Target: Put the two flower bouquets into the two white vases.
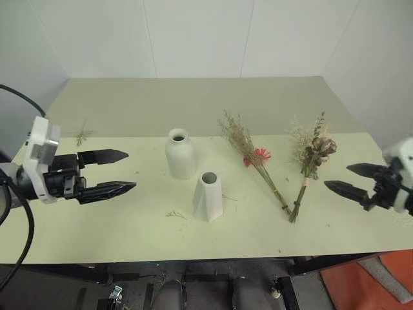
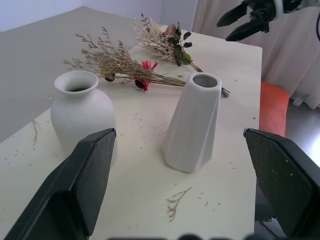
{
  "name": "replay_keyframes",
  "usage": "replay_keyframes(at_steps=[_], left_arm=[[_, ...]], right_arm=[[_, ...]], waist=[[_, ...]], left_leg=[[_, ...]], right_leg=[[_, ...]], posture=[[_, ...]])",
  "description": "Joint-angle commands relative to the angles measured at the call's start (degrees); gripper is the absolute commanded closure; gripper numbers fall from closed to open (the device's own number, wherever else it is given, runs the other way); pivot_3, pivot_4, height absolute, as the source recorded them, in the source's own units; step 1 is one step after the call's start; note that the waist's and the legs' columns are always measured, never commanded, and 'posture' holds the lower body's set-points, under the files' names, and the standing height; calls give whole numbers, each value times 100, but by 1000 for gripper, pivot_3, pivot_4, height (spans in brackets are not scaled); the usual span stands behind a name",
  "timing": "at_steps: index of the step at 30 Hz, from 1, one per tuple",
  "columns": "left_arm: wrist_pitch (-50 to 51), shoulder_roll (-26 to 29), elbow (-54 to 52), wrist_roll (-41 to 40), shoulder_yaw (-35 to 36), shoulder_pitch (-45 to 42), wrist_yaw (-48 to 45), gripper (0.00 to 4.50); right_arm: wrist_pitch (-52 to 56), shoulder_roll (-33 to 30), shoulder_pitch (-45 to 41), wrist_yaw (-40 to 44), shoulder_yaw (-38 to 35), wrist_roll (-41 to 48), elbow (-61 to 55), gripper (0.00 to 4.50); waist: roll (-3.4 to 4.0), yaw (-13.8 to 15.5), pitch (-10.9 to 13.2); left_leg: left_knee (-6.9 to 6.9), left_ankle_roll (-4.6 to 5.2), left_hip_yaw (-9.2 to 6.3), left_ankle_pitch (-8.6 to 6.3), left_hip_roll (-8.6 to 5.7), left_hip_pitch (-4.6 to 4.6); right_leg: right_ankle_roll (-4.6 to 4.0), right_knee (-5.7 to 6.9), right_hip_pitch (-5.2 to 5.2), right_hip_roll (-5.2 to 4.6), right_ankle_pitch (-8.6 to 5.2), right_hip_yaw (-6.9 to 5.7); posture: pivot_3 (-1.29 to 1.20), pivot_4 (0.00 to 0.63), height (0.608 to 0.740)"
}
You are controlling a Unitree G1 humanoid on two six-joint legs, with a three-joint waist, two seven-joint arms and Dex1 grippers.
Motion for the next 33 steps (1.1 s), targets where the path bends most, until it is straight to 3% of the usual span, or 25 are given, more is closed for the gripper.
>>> replay_keyframes(at_steps=[1,5,9,13,22,25,33], left_arm=[[-163,7,-43,-44,-79,-168,-56,38],[-221,-10,-5,-33,-207,-280,-47,38],[-251,-40,-37,-34,-239,-272,-14,38],[-259,-69,-123,-57,-179,-167,11,38],[-281,-69,-257,-104,-32,83,81,38],[-289,-67,-285,-114,-25,120,104,0],[-306,-76,-305,-112,3,149,140,0]], right_arm=[[909,-154,-775,-200,509,100,279,0],[2302,64,-2323,-575,1476,-42,1142,0],[2932,276,-3323,-639,2159,-285,2046,0],[3173,417,-3842,-528,2582,-462,2778,0],[3029,838,-4568,-290,3503,-1060,3908,0],[2895,1001,-4714,-201,3641,-1245,4195,558],[2215,1424,-5045,-347,3472,-1806,5257,3303]], waist=[[0,6,0],[0,-11,0],[0,-14,0],[0,22,0],[1,-18,0],[1,-21,0],[1,-23,0]], left_leg=[[0,0,0,0,0,0],[1,0,1,0,-1,-13],[0,0,2,0,0,-26],[8,0,1,1,-2,-91],[9,0,3,1,-2,-87],[9,0,2,1,-3,-85],[10,-1,2,1,-3,-85]], right_leg=[[-1,0,-1,0,0,0],[-2,1,-14,-1,1,2],[-4,2,-31,1,1,3],[-4,12,-99,-1,4,1],[-4,17,-99,-1,6,2],[-5,21,-99,0,6,2],[-5,21,-98,0,6,1]], posture=[[0,150,740],[0,150,740],[0,150,740],[0,150,740],[0,150,740],[0,150,740],[0,150,740]])
